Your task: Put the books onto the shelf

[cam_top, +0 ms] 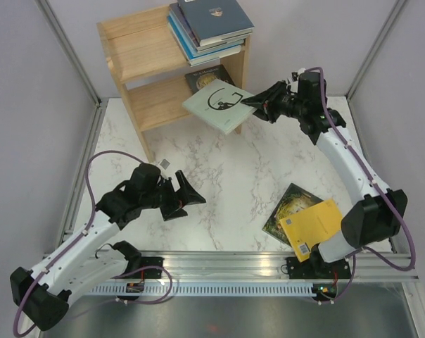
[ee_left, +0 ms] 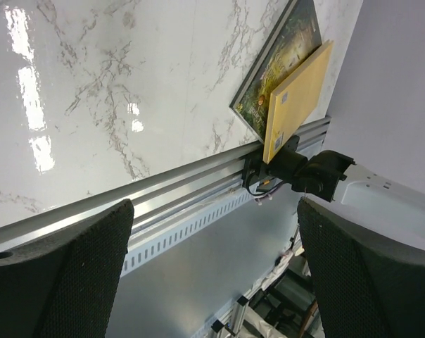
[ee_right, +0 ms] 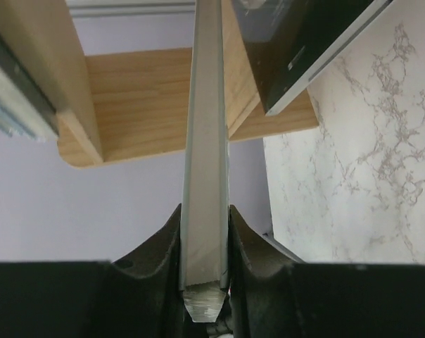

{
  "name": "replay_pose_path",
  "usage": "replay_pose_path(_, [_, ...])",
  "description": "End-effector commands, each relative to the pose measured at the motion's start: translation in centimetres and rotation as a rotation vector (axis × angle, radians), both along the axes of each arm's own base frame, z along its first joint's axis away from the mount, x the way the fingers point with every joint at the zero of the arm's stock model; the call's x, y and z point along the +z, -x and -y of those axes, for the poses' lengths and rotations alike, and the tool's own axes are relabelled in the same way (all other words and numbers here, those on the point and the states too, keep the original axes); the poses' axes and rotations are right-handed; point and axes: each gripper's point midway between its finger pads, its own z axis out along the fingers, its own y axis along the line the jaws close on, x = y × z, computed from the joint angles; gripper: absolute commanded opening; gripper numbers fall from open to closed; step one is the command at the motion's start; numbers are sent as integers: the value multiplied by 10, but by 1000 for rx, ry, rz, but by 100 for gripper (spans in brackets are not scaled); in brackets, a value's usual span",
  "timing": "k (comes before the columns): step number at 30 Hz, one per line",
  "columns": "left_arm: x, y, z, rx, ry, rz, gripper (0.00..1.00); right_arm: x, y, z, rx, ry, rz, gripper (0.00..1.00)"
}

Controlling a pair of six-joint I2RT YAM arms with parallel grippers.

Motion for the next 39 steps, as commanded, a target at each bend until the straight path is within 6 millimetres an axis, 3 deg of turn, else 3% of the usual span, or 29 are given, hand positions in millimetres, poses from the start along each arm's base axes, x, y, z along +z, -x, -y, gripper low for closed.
replay_pose_path(1, [17,-3,-15,28,-40,84,99,69,-26,-4,-37,-150,184,0])
replay_pose_path(6, [24,2,-21,46,-37,104,99,75,-65,4,-172,-193,211,0])
replay_pose_path(11, [23,7,-28,66,-50,98,99,65,-86,15,-313,-189,198,0])
replay_pose_path(19, [32,14,-36,95,-34,117,99,19,-112,-2,-430,-131,95,0])
replay_pose_path(30, [33,28,-49,130,-26,113,99,-33,-143,-6,-503,-43,-22,2])
replay_pose_path(32, [34,30,-53,142,-23,121,99,-38,-145,-10,-486,-41,-35,13])
replay_pose_path(33, [34,31,-54,145,-24,120,100,-39,-145,-13,-473,-39,-38,32])
replay_pose_path(35, [34,32,-57,155,-28,125,100,-43,-139,-16,-438,-22,-55,50])
replay_pose_path(36, [34,32,-58,159,-31,127,100,-47,-135,-16,-427,-11,-67,67])
replay_pose_path(37, [34,32,-60,167,-36,128,100,-52,-129,-16,-406,10,-82,78])
replay_pose_path(38, [36,32,-61,171,-32,137,100,-44,-121,-15,-394,7,-73,84])
replay_pose_path(39, [35,34,-62,172,-37,133,100,-59,-114,-12,-388,29,-102,95])
